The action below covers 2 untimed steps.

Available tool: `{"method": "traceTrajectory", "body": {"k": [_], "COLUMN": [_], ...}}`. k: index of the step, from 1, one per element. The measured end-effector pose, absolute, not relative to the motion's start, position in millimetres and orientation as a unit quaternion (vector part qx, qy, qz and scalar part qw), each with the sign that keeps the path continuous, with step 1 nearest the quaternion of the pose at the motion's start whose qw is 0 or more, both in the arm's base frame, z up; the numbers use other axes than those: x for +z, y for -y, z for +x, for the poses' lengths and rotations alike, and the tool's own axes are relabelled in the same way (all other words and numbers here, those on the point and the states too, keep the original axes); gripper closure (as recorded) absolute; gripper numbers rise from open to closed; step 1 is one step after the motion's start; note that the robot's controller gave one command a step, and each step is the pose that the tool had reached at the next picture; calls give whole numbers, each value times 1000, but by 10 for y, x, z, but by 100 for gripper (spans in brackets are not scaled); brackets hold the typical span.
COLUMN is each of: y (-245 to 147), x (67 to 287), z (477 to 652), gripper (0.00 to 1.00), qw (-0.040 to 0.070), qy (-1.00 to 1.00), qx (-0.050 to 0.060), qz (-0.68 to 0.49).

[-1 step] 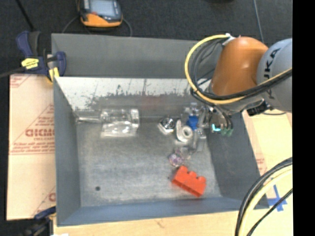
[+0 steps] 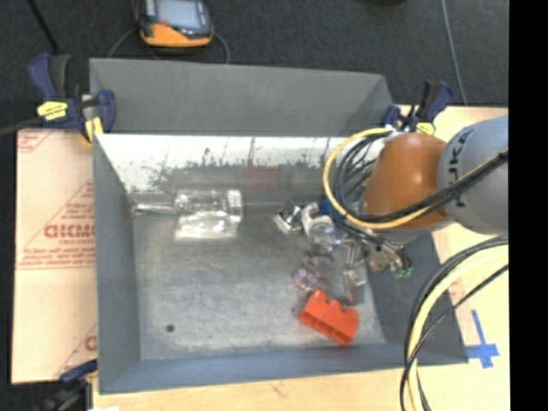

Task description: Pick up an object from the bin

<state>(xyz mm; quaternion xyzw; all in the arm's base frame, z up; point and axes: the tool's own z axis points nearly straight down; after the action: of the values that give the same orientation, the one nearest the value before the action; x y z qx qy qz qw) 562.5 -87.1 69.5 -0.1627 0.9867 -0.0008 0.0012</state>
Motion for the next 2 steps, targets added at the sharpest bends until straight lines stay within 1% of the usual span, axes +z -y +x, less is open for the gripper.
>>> {"method": "traceTrajectory", "body": {"k": [1, 2], "y": [866, 830], "x": [715, 1366], "z": [5637, 5596], "gripper": [100, 100], "qw": [3, 5], "qy": [-987, -987], "qx": [-1, -2], "qz": [-163, -159]}}
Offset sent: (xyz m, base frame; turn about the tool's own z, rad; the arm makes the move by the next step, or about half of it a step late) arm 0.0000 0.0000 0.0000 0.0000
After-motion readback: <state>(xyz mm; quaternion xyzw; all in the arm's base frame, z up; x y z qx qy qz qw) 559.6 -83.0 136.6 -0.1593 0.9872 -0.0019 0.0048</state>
